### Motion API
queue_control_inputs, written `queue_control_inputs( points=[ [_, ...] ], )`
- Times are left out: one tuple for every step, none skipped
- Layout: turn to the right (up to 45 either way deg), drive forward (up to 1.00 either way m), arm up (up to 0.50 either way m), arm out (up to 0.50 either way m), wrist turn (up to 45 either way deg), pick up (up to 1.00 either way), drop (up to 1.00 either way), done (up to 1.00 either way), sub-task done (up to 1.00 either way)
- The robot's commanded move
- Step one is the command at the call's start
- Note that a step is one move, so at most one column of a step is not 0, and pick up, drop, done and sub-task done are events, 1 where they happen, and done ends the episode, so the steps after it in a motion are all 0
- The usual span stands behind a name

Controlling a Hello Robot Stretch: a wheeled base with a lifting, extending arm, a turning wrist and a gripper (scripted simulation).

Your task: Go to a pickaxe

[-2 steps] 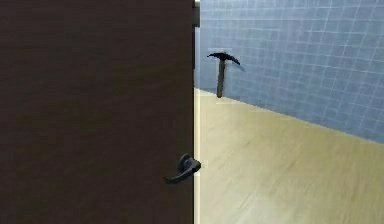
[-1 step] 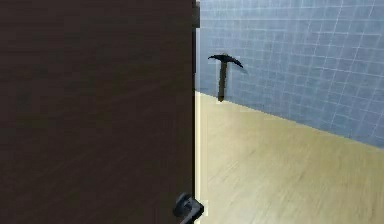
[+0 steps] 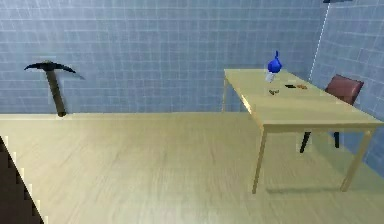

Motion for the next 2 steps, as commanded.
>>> queue_control_inputs(
  points=[
    [45.0, 0.00, 0.00, 0.00, 0.0, 0.00, 0.00, 0.00, 0.00],
    [45.0, 0.00, 0.00, 0.00, 0.0, 0.00, 0.00, 0.00, 0.00]
  ],
)
